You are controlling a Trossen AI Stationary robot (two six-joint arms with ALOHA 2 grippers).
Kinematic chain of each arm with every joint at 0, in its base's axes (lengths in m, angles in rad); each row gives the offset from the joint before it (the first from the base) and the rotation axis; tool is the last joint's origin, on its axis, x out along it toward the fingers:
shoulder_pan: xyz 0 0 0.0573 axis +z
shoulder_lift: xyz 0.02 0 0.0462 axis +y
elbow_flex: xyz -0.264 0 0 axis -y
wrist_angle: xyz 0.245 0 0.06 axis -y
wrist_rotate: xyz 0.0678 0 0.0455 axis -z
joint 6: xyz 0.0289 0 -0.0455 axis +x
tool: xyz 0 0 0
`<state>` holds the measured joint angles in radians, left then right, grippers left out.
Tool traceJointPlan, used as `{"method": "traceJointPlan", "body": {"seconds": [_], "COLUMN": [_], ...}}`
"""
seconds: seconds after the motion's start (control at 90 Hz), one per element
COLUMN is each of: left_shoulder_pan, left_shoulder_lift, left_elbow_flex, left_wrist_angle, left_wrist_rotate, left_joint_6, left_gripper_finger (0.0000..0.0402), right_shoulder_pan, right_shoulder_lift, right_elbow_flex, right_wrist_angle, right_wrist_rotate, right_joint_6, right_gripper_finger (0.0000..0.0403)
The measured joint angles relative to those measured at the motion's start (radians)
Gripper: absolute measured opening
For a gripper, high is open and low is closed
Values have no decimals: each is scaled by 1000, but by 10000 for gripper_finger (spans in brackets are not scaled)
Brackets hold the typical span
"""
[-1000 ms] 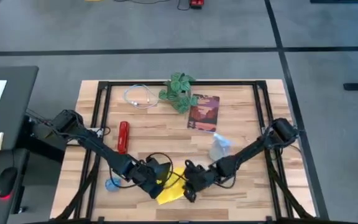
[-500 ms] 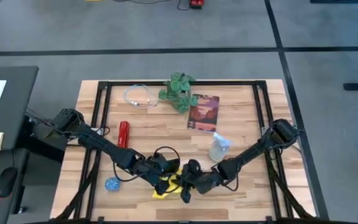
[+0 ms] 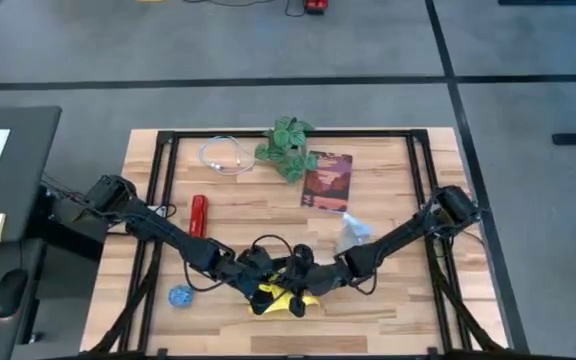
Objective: Apply microfiber cloth
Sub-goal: Wipe the back of the cellphone using the microfiber cloth
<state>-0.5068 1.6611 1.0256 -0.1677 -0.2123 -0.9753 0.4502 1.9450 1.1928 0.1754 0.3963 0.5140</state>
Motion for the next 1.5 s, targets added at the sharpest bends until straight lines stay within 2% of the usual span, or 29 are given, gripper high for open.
{"method": "traceJointPlan", "body": {"seconds": [0.167,0.478,0.789,1.011,1.178,1.311,1.5], "left_shoulder_pan": [0,-2,-21,-48,-57,-57,-51], "left_shoulder_lift": [-1,-11,-12,-5,-6,-5,-4], "left_elbow_flex": [2,7,11,8,-13,-18,-19], "left_wrist_angle": [15,14,-24,-72,-52,-23,46], "left_wrist_rotate": [-10,5,-2,12,20,18,19], "left_joint_6": [24,32,30,10,1,-1,28], "left_gripper_finger": [7,7,7,7,7,7,7], "right_shoulder_pan": [48,35,23,27,21,11,11], "right_shoulder_lift": [8,11,8,-7,-21,-23,5], "right_elbow_flex": [-7,-10,24,46,81,85,88], "right_wrist_angle": [-89,81,59,65,45,49,49], "right_wrist_rotate": [47,46,61,128,152,143,14], "right_joint_6": [-33,-123,-155,-150,-215,-230,-288], "right_gripper_finger": [0,0,0,0,0,0,0]}}
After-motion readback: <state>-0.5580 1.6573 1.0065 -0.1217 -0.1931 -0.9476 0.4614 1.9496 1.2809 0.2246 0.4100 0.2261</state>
